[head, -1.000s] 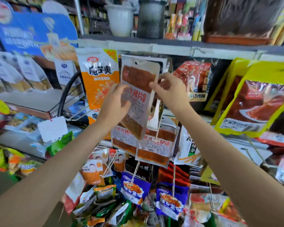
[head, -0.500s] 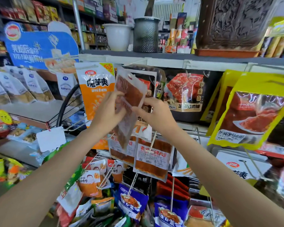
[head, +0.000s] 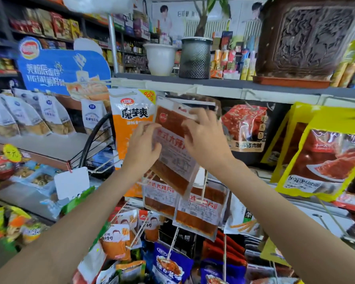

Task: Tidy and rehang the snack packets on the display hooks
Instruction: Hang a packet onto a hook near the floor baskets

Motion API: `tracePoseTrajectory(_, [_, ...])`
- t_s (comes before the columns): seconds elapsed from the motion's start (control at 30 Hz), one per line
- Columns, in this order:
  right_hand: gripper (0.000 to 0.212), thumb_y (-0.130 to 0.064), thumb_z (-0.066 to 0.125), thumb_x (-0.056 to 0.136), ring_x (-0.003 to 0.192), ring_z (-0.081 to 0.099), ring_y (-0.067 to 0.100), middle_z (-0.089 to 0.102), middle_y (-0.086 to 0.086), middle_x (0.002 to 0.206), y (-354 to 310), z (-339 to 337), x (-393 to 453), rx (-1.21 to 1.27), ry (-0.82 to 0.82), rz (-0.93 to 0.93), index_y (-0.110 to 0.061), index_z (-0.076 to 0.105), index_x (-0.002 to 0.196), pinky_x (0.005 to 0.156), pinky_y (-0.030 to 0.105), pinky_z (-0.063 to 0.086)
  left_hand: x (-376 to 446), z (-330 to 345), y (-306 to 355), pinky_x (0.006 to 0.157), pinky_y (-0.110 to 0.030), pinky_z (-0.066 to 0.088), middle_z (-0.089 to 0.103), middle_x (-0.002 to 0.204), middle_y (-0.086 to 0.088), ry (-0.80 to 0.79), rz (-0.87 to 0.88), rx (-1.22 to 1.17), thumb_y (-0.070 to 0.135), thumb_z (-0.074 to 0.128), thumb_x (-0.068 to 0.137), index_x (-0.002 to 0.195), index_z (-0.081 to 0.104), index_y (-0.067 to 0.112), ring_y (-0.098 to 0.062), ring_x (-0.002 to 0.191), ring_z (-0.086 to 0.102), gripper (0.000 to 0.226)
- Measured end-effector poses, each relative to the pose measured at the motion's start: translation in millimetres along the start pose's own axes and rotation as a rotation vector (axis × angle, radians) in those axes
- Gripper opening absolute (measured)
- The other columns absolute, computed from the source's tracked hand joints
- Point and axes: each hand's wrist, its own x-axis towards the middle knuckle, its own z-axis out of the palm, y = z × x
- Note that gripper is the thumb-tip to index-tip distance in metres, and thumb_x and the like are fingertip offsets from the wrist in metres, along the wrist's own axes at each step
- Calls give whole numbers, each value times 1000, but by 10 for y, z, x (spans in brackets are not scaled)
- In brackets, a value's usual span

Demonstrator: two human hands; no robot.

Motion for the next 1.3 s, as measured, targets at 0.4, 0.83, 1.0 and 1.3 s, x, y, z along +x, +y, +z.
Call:
tracePoseTrajectory(0.4, [40,-14,46,93,131,31,37,23,12,148,-827,717,627,94,-372,33,-8,43,132,107,43,32,688,-527,-1379,106,-40,32,29,147,-11,-11,-327,-188,18,58,89,143,22,8,-28,133,32,66])
tracePoseTrajectory(0.83, [36,-21,51,92,133,33,29,29,7,144,-896,1085,812,112,-445,242,-13,50,127,108,34,31,1347,-309,-1560,93,-37,38,48,127,-19,116,-370,-263,21,58,87,120,51,6,-32,117,46,36])
tracePoseTrajectory(1.0, [31,-17,53,91,126,41,24,36,8,137,-899,1157,898,193,-395,235,-11,55,121,103,26,32,1240,-294,-1508,80,-30,42,56,103,-10,213,-216,-266,22,61,85,85,63,13,-25,94,56,10])
tracePoseTrajectory(1.3, [52,-23,58,89,118,48,27,40,10,133,-1015,1151,1185,509,19,333,-9,36,135,95,28,39,758,-860,-1383,46,-16,26,32,56,5,277,4,-544,9,42,96,78,34,26,-1,45,36,26])
